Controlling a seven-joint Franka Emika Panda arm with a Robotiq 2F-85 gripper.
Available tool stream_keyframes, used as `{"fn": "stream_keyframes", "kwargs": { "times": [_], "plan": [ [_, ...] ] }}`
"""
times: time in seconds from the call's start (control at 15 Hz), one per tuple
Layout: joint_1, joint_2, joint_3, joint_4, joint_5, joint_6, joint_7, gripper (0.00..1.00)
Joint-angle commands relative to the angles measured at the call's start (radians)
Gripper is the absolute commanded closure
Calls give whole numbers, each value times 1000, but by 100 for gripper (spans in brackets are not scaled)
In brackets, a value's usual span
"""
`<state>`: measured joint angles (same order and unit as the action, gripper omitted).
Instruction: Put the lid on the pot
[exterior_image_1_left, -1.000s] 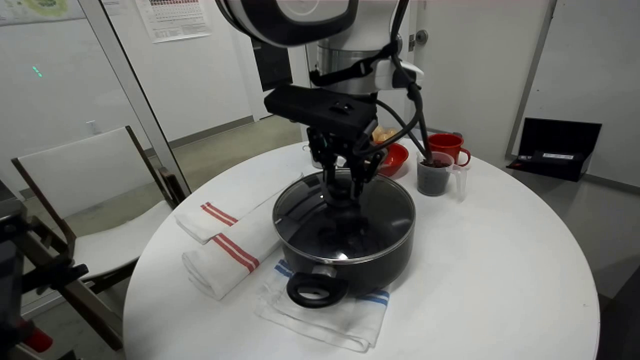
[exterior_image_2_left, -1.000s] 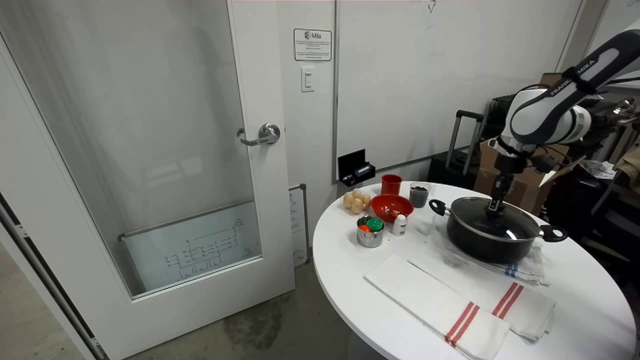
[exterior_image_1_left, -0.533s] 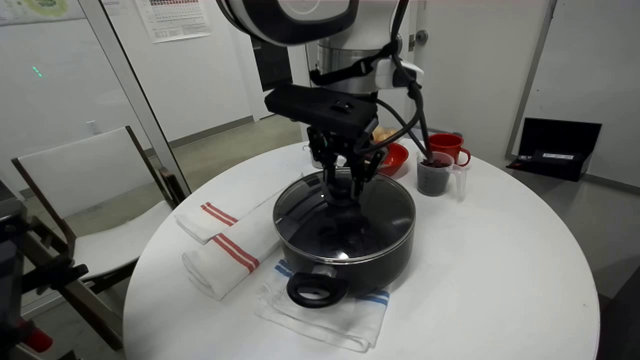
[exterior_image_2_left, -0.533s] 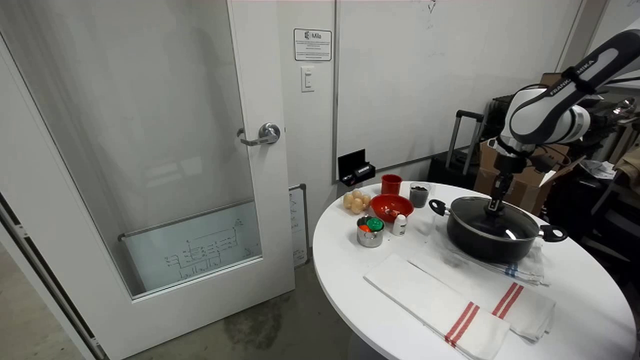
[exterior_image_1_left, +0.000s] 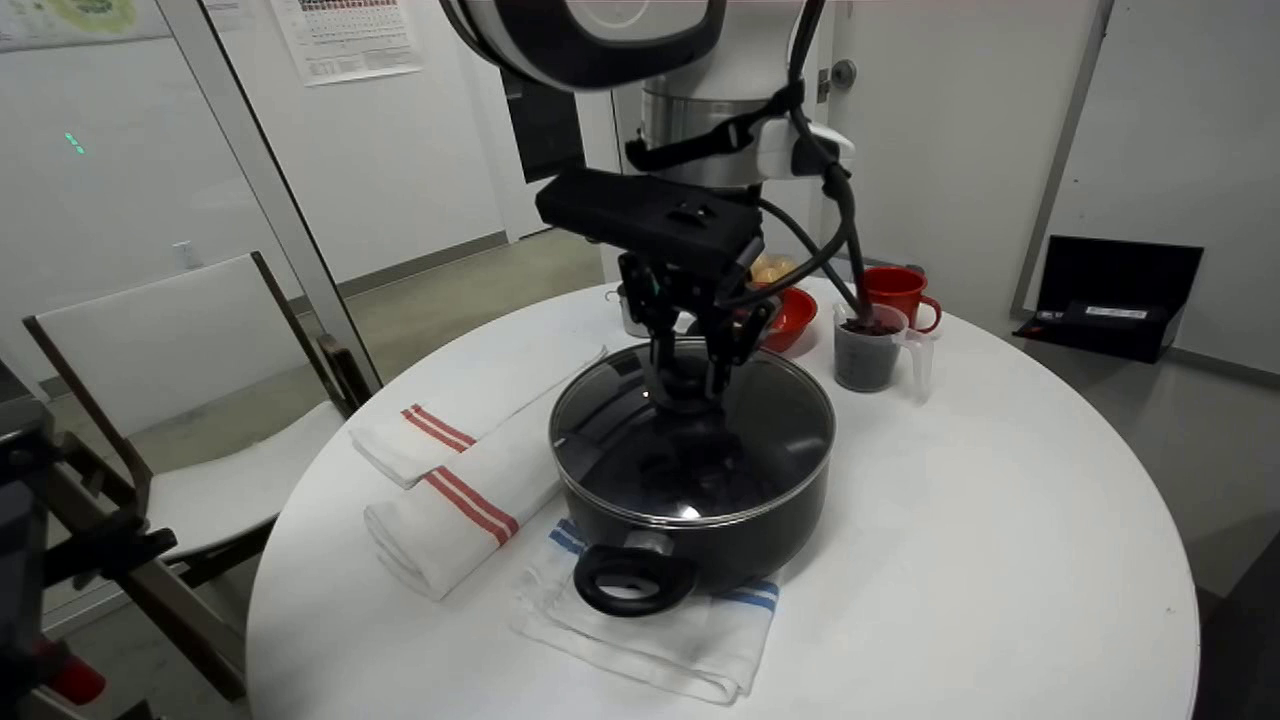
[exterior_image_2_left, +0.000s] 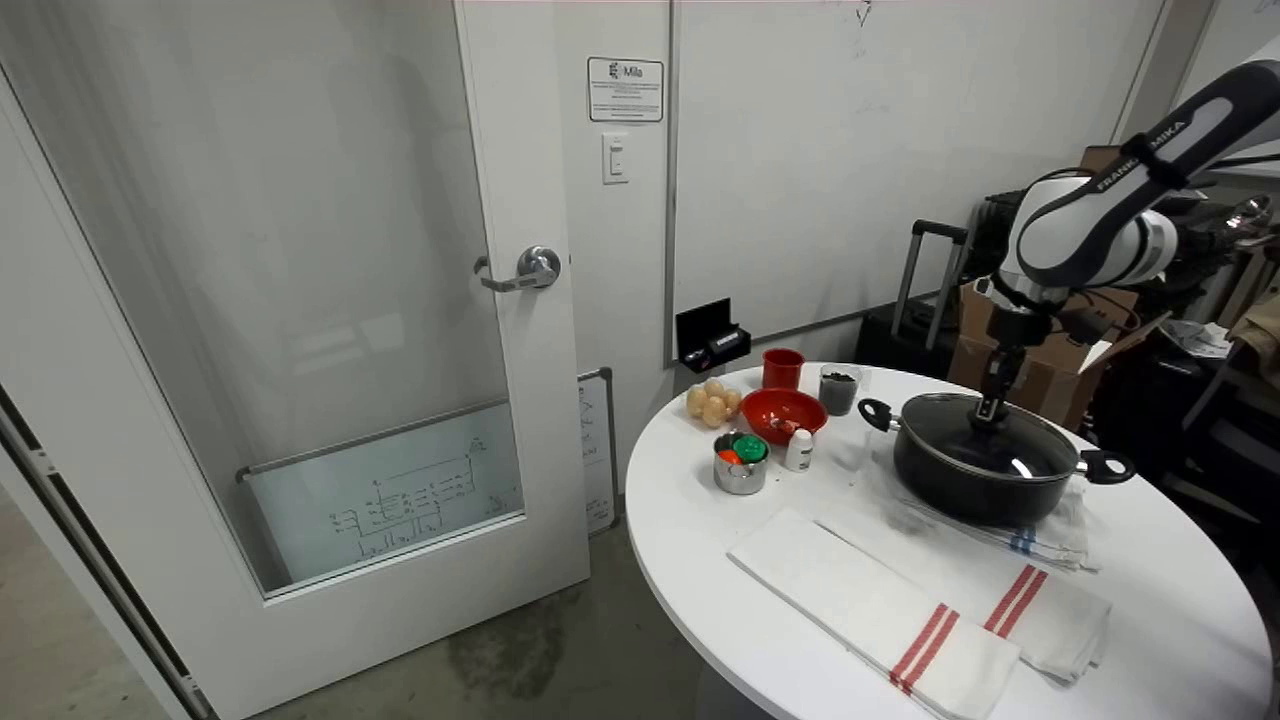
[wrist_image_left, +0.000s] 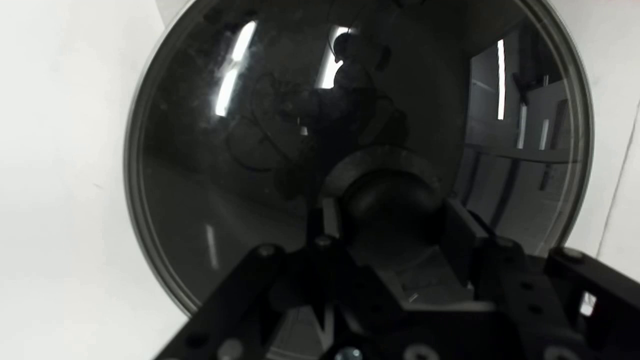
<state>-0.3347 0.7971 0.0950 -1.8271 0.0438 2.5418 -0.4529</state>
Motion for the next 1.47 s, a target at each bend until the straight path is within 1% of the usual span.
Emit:
{"fn": "stream_keyframes", "kwargs": {
  "times": [0.0,0.67,0.73,0.8,0.93,1.0,1.13,1.4],
  "plan": [
    [14,3,-13,37,-2,-37,6,75],
    [34,16,-27,47,-20,-53,7,75],
    [38,14,-30,45,-23,-51,8,41],
    [43,13,-33,43,-27,-48,10,24],
    [48,7,-34,38,-29,-41,8,11],
    [50,2,-34,35,-29,-37,8,3],
    [59,-8,-38,28,-35,-25,11,0],
    [93,-37,-67,9,-67,-8,33,0]
  ]
}}
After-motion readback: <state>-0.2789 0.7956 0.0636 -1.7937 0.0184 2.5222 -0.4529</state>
